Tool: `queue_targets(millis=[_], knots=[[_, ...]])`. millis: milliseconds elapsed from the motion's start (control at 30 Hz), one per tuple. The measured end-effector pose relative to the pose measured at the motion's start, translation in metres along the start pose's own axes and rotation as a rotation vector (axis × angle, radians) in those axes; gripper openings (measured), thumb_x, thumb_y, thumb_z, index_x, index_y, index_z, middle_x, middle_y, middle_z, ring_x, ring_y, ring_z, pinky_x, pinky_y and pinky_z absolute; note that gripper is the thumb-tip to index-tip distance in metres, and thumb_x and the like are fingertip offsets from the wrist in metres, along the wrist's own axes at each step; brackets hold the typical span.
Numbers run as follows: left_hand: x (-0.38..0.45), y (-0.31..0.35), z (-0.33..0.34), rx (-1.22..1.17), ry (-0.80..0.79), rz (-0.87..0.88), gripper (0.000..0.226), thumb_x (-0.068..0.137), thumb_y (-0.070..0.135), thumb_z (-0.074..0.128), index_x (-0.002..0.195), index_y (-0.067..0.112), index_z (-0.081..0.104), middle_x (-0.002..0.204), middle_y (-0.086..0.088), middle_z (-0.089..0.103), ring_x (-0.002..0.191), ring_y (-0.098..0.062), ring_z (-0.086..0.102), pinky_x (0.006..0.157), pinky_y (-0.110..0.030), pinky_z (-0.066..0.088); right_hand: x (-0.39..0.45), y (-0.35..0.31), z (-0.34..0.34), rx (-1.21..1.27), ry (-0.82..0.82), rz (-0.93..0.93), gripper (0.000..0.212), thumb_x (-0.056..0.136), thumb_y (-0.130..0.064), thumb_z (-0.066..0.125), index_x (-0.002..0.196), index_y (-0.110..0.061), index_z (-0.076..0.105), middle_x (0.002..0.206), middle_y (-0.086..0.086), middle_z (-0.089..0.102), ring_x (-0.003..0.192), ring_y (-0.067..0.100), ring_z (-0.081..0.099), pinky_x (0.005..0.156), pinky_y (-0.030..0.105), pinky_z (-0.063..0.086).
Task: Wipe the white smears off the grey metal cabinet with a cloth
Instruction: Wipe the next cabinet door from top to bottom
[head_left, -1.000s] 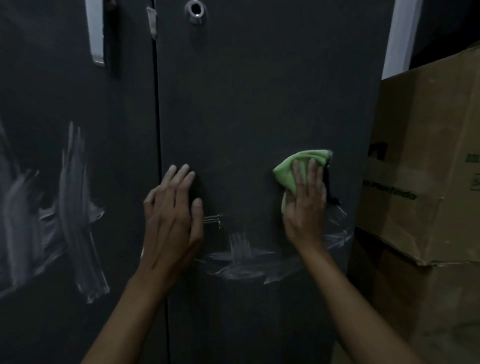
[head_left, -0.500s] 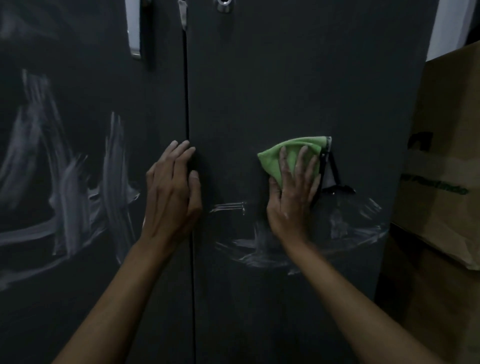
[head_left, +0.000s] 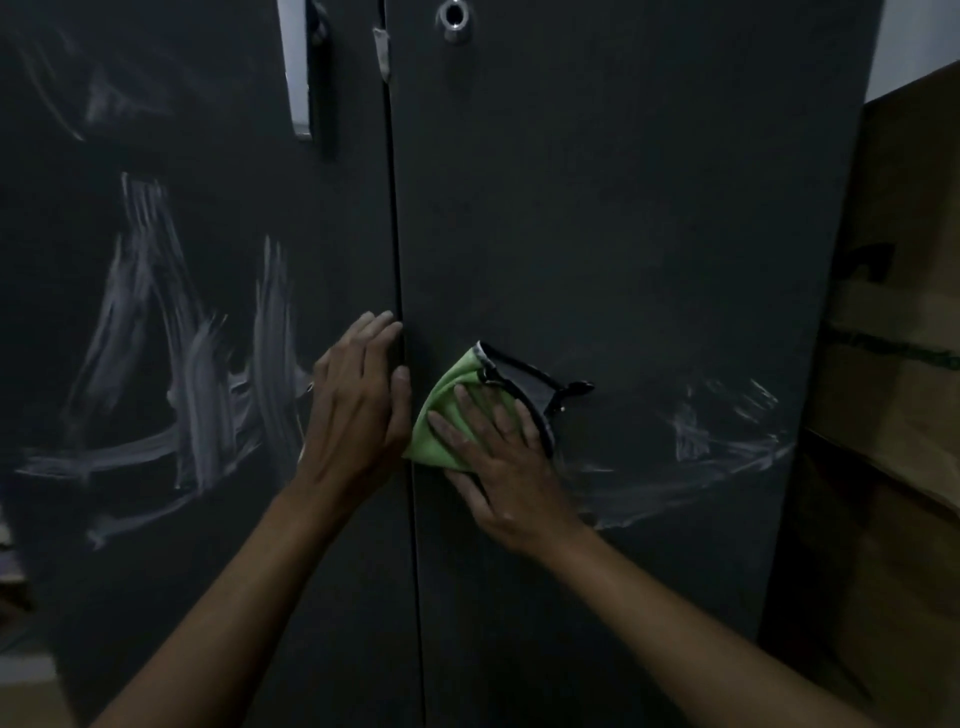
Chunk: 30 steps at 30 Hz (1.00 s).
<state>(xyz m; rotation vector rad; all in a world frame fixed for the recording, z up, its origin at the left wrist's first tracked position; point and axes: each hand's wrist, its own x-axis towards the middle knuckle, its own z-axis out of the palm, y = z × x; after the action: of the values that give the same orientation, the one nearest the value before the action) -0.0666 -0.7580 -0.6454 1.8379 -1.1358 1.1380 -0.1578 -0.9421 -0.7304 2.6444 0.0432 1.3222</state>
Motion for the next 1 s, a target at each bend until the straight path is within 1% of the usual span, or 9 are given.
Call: queue_targets(millis=[100, 200, 433, 533, 633, 733, 800, 900, 1000], knots=[[0.001, 0.004, 0.002, -0.001, 0.003, 0.024, 0.049, 0.102, 0.02, 0.043, 0.147, 0.003, 0.05, 0.153, -0.015, 0.05, 0.151, -0.026, 0.038, 0.122, -0.039, 0.025, 0.005, 0.006, -0.008, -0.023, -0.014, -0.017, 0.068, 0.107, -0.03, 0.051, 0.168, -0.038, 0.021, 0.178, -0.009, 0.003, 0.164, 0.014, -0.001, 0.132, 0.047, 0.006], [0.01, 0.004, -0.005, -0.037, 0.068, -0.02, 0.046, 0.104, 0.021, 0.041, 0.147, 0.005, 0.049, 0.153, -0.013, 0.05, 0.151, -0.024, 0.037, 0.122, -0.039, 0.025, 0.02, 0.006, -0.017, -0.054, -0.006, 0.011, 0.069, 0.105, -0.026, 0.044, 0.168, -0.039, 0.018, 0.177, -0.01, 0.001, 0.163, 0.011, -0.006, 0.132, 0.043, 0.001], [0.021, 0.002, -0.017, -0.1, 0.121, -0.041, 0.047, 0.107, 0.025, 0.036, 0.148, 0.008, 0.048, 0.155, -0.012, 0.048, 0.151, -0.021, 0.035, 0.122, -0.031, 0.017, 0.101, 0.011, -0.054, -0.005, 0.082, 0.13, 0.065, 0.111, -0.038, 0.044, 0.167, -0.044, 0.013, 0.178, -0.007, -0.005, 0.163, 0.017, -0.011, 0.132, 0.047, -0.003], [0.016, 0.002, -0.016, -0.116, 0.126, -0.024, 0.046, 0.107, 0.024, 0.037, 0.149, 0.007, 0.047, 0.157, -0.011, 0.046, 0.153, -0.02, 0.033, 0.124, -0.036, 0.021, 0.099, -0.004, -0.046, 0.096, 0.108, 0.177, 0.07, 0.109, -0.04, 0.049, 0.169, -0.036, 0.013, 0.178, -0.003, -0.01, 0.162, 0.019, -0.018, 0.13, 0.051, -0.011], [0.001, 0.006, -0.01, -0.115, 0.099, 0.035, 0.047, 0.107, 0.02, 0.041, 0.151, 0.004, 0.045, 0.159, -0.012, 0.044, 0.154, -0.022, 0.032, 0.126, -0.043, 0.025, 0.084, -0.015, -0.044, 0.347, 0.093, 0.163, 0.074, 0.106, -0.031, 0.047, 0.17, -0.029, 0.009, 0.178, -0.003, -0.009, 0.162, 0.013, -0.019, 0.128, 0.044, -0.019], [-0.016, 0.017, 0.003, -0.074, 0.051, 0.181, 0.049, 0.103, 0.017, 0.045, 0.149, 0.0, 0.047, 0.157, -0.017, 0.045, 0.151, -0.028, 0.038, 0.123, -0.041, 0.028, 0.077, -0.002, -0.067, 0.601, 0.024, 0.19, 0.079, 0.098, -0.014, 0.043, 0.169, -0.02, 0.008, 0.178, -0.002, 0.011, 0.163, 0.008, 0.002, 0.133, 0.046, 0.0], [-0.02, 0.027, 0.017, -0.06, -0.003, 0.218, 0.05, 0.102, 0.016, 0.046, 0.147, -0.003, 0.05, 0.156, -0.019, 0.047, 0.148, -0.031, 0.042, 0.12, -0.047, 0.035, 0.073, 0.007, -0.087, 0.717, -0.031, 0.236, 0.077, 0.095, -0.005, 0.041, 0.167, -0.018, 0.017, 0.174, -0.005, 0.026, 0.16, 0.006, 0.019, 0.133, 0.037, 0.016], [-0.015, 0.044, 0.033, -0.011, -0.024, 0.092, 0.052, 0.102, 0.023, 0.046, 0.149, 0.0, 0.049, 0.155, -0.02, 0.046, 0.146, -0.034, 0.044, 0.118, -0.051, 0.036, 0.074, 0.018, -0.116, 0.721, -0.055, 0.295, 0.065, 0.094, -0.002, 0.039, 0.158, -0.014, 0.039, 0.16, -0.005, 0.051, 0.147, 0.002, 0.044, 0.121, 0.021, 0.035], [0.001, 0.061, 0.049, 0.168, -0.004, -0.045, 0.053, 0.099, 0.034, 0.05, 0.148, 0.012, 0.05, 0.146, -0.02, 0.046, 0.135, -0.036, 0.046, 0.11, -0.052, 0.034, 0.074, 0.032, -0.135, 0.686, 0.02, 0.332, 0.044, 0.1, 0.001, 0.043, 0.136, -0.008, 0.065, 0.129, 0.002, 0.075, 0.122, 0.006, 0.068, 0.109, 0.035, 0.053]])
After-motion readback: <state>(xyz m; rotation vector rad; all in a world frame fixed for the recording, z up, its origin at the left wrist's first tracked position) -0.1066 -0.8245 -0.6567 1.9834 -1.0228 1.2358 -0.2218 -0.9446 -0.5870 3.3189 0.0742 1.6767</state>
